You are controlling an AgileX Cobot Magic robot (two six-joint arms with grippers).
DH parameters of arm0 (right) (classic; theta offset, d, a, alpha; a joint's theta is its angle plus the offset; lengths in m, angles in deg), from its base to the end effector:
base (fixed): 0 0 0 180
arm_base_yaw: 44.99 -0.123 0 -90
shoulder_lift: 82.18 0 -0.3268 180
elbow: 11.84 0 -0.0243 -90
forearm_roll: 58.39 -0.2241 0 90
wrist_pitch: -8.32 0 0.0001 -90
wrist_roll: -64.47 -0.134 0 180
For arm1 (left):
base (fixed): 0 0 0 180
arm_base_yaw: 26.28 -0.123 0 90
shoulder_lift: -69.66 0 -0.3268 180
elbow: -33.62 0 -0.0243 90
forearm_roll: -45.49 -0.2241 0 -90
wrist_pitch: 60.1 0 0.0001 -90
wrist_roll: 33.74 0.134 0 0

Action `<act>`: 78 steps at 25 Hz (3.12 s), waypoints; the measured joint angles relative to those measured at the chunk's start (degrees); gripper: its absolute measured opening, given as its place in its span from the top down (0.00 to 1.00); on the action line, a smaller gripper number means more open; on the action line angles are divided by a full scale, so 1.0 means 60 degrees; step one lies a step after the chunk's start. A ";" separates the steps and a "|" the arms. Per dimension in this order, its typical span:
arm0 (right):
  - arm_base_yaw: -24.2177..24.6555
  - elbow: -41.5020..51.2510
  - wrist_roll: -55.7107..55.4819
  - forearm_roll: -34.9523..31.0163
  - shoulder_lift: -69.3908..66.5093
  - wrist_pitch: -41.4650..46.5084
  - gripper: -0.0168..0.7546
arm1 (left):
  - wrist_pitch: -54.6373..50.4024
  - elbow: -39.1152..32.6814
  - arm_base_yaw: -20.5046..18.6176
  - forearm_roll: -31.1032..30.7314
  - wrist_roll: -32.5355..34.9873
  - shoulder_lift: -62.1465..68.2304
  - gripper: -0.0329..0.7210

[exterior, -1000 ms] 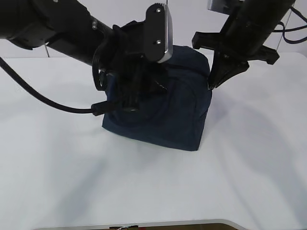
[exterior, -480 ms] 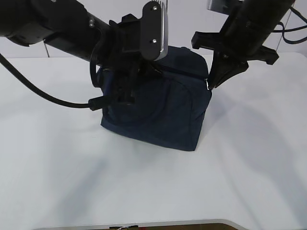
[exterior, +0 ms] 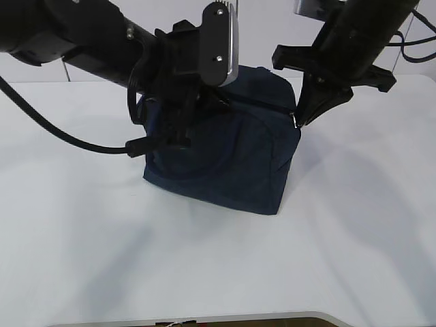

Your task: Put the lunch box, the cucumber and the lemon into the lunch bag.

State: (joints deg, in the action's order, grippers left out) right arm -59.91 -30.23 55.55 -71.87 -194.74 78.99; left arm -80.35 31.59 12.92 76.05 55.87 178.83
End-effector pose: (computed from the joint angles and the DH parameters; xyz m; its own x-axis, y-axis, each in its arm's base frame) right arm 0.3653 0.1278 0.3068 -0.9767 -0.0253 -0.2133 -0.0836 0.9596 0.2688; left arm 0.3165 -0.2887 0.2905 0.3964 0.7836 -0.4783 0.7807 -0.0136 0.6248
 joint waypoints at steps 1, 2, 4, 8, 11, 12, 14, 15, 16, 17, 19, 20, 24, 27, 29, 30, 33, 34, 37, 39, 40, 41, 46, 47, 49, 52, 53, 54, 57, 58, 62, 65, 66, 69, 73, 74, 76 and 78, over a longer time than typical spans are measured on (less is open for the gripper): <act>0.0000 0.0000 0.0000 0.0000 0.0000 0.0000 0.97 | -0.0024 0.0000 0.0000 0.0000 0.0000 0.0000 0.92; 0.0000 0.0000 0.0000 0.0000 0.0000 0.0000 0.97 | -0.0047 0.0000 0.0000 0.0000 0.0000 0.0000 0.87; 0.0000 0.0000 0.0000 0.0000 0.0000 0.0000 0.97 | -0.0157 0.0000 0.0000 0.0000 0.0000 -0.0020 0.72; 0.0000 0.0000 0.0000 0.0000 0.0000 0.0000 0.97 | -0.0578 0.0000 0.0000 0.0000 0.0000 -0.0041 0.48; 0.0000 0.0000 0.0000 0.0000 0.0000 0.0000 0.97 | -0.0533 0.0000 -0.0015 -0.0035 0.0000 -0.0041 0.43; 0.0000 0.0000 0.0000 0.0000 0.0000 0.0000 0.97 | -0.0476 0.0003 -0.0015 -0.0043 0.0000 -0.0057 0.43; 0.0000 0.0000 0.0000 0.0000 0.0000 0.0000 0.97 | -0.0403 0.0105 -0.0015 -0.0058 0.0000 -0.0057 0.42; 0.0000 0.0000 0.0000 0.0000 0.0000 0.0021 0.97 | -0.0361 0.0182 -0.0015 -0.0082 0.0000 -0.0075 0.42; 0.0000 0.0000 0.0015 0.0000 0.0000 0.0021 0.97 | -0.0345 0.0262 -0.0015 -0.0089 0.0000 -0.0094 0.42; 0.0000 0.0000 0.0015 0.0000 0.0000 0.0021 0.97 | -0.0322 0.0306 -0.0036 -0.0105 0.0000 -0.0116 0.42; 0.0000 0.0000 0.0015 0.0000 0.0000 0.0021 0.97 | -0.0332 0.0374 -0.0036 -0.0127 0.0000 -0.0137 0.42; 0.0000 0.0000 0.0015 0.0000 0.0000 0.0021 0.97 | -0.0395 0.0389 -0.0036 -0.0133 0.0000 -0.0153 0.42; 0.0000 0.0000 0.0034 -0.0017 0.0000 0.0021 0.97 | -0.1096 0.0389 -0.0036 -0.0133 0.0000 -0.0150 0.42; 0.0000 0.0000 0.0048 -0.0017 0.0000 0.0021 0.97 | -0.1256 0.0389 -0.0036 -0.0133 0.0000 -0.0150 0.42; 0.0000 0.0000 0.0048 -0.0054 0.0000 0.0021 0.97 | -0.1278 0.0389 -0.0036 -0.0133 0.0000 -0.0150 0.42; 0.0000 0.0000 0.0075 -0.0100 0.0000 0.0021 0.97 | -0.1278 0.0389 -0.0036 -0.0133 0.0000 -0.0150 0.42; 0.0000 0.0000 0.0112 -0.0273 0.0000 0.0021 0.97 | -0.1278 0.0389 -0.0036 -0.0133 0.0000 -0.0062 0.42; 0.0000 0.0000 0.0112 -0.0292 0.0000 0.0021 0.97 | -0.1278 0.0389 -0.0036 -0.0133 0.0000 0.0000 0.42; 0.0000 0.0000 0.0131 -0.0291 0.0000 0.0021 0.97 | -0.1223 0.0389 -0.0036 -0.0133 0.0000 0.0143 0.42; 0.0000 0.0000 0.0151 -0.0291 0.0000 0.0021 0.97 | -0.1057 0.0389 -0.0036 -0.0133 0.0000 0.0180 0.47; 0.0000 0.0000 0.0151 -0.0294 0.0000 0.0021 0.97 | -0.0966 0.0389 -0.0036 -0.0133 0.0000 0.0180 0.51; 0.0000 0.0000 0.0170 -0.0294 0.0000 0.0021 0.97 | -0.0855 0.0389 -0.0036 -0.0133 0.0000 0.0188 0.57; 0.0000 0.0000 0.0185 -0.0311 0.0000 0.0036 0.97 | -0.0743 0.0389 -0.0036 -0.0133 0.0000 0.0206 0.90; 0.0000 0.0000 0.0185 -0.0311 0.0000 0.0036 0.97 | -0.0743 0.0389 -0.0036 -0.0133 0.0000 0.0204 0.93; 0.0000 0.0000 0.0185 -0.0311 0.0000 0.0036 0.97 | -0.0743 0.0389 -0.0036 -0.0133 0.0000 0.0204 0.96; 0.0000 0.0000 0.0185 -0.0271 0.0000 0.0036 0.97 | -0.0743 0.0389 -0.0036 -0.0133 0.0000 0.0204 0.96; 0.0000 0.0000 0.0185 -0.0196 0.0000 0.0036 0.97 | -0.0743 0.0389 -0.0052 -0.0133 0.0000 0.0204 0.96; 0.0000 0.0000 0.0185 -0.0082 0.0000 0.0036 0.97 | -0.0743 0.0389 -0.0075 -0.0133 0.0000 0.0204 0.96; 0.0000 0.0000 0.0145 0.0250 0.0000 0.0036 0.97 | -0.0743 0.0389 -0.0205 -0.0133 0.0000 0.0204 0.96; 0.0000 0.0000 0.0127 0.0309 0.0021 0.0036 0.97 | -0.0743 0.0389 -0.0259 -0.0116 0.0000 0.0204 0.96; 0.0000 0.0000 0.0090 0.0371 0.0118 0.0002 0.97 | -0.0760 0.0389 -0.0496 -0.0086 0.0000 0.0204 0.96; 0.0000 0.0000 0.0090 0.0385 0.0139 -0.0060 0.97 | -0.0760 0.0389 -0.0589 -0.0051 0.0000 0.0204 0.96; 0.0000 0.0000 0.0076 0.0385 0.0139 -0.0084 0.97 | -0.0760 0.0389 -0.0589 -0.0036 0.0000 0.0204 0.96; 0.0000 0.0000 0.0013 0.0385 0.0139 -0.0091 0.97 | -0.0760 0.0389 -0.0589 -0.0030 0.0000 0.0204 0.96; 0.0000 0.0000 -0.0047 0.0391 0.0081 -0.0106 0.97 | -0.0650 0.0389 -0.0589 -0.0030 0.0000 0.0204 0.96; 0.0000 0.0000 -0.0063 0.0407 0.0062 -0.0106 0.97 | -0.0611 0.0389 -0.0589 -0.0030 0.0000 0.0204 0.96; 0.0000 0.0000 -0.0083 0.0517 0.0023 -0.0106 0.97 | -0.0586 0.0389 -0.0603 -0.0030 0.0000 0.0204 0.96; 0.0000 0.0000 -0.0097 0.0725 0.0001 -0.0129 0.97 | -0.0570 0.0389 -0.0630 -0.0030 0.0000 0.0204 0.96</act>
State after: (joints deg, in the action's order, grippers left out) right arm -59.91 -30.23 54.97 -67.52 -194.73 78.21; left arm -83.77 33.92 9.14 75.87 55.87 180.05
